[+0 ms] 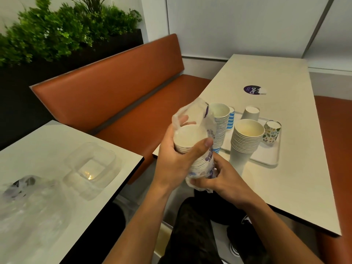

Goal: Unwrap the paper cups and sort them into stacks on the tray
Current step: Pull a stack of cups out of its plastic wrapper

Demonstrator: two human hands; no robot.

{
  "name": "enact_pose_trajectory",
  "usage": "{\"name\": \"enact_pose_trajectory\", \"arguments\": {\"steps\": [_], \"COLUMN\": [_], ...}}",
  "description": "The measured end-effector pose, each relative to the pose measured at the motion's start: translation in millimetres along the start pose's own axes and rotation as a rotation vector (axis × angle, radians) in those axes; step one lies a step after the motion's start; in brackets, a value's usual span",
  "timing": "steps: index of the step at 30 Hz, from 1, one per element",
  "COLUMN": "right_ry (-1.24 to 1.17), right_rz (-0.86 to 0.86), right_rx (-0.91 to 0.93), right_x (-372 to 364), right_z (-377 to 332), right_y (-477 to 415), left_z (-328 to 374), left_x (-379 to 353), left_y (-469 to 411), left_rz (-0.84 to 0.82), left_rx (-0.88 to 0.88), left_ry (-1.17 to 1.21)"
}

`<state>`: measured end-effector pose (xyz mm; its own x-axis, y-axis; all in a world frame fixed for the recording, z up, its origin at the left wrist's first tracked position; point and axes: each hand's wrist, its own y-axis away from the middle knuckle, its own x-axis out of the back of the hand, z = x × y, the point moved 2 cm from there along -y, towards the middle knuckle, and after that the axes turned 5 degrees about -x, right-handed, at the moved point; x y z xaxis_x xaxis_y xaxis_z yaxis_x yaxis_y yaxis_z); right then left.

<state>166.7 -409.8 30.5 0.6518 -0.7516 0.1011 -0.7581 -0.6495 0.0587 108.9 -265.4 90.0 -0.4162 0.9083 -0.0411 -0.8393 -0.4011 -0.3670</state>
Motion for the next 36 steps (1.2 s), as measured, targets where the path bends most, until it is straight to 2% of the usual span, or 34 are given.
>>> {"name": "enact_pose_trajectory", "arguments": {"steps": [7, 16, 20, 23, 25, 29, 36], "right_ry": [-0.029, -0.069, -0.014, 0.0, -0.015, -0.048, -0.051], "right_rz": [0.013, 0.038, 0.058, 0.039, 0.029, 0.019, 0.024], "right_rx": [0.009, 0.019, 0.028, 0.039, 0.042, 0.041, 0.032], "right_x": [0.3, 5.3, 11.9, 10.4, 9.2, 9.5, 8.2], "right_z": [-0.1, 8.3, 13.5, 13.2, 11.0, 7.8, 7.8], "right_y": [7.1, 10.8, 8.6, 9.0, 9.1, 12.0, 26.5], "left_z": [-30.7, -38.7, -13.8, -0.8, -1.8, -14.3, -34.6], "left_x": [-10.4, -4.0, 6.9, -0.9, -10.8, -20.8, -27.2], "left_y": [21.0, 27.2, 16.4, 12.4, 15.0, 21.8, 43.7], "left_rz": [0.021, -0.153, -0.027, -0.018, 0.002, 0.105, 0.108], "left_rx": [0.069, 0.183, 0.057, 0.019, 0.013, -0.015, 0.066], "left_ry": [-0.024, -0.065, 0.015, 0.013, -0.044, -0.004, 0.05]}}
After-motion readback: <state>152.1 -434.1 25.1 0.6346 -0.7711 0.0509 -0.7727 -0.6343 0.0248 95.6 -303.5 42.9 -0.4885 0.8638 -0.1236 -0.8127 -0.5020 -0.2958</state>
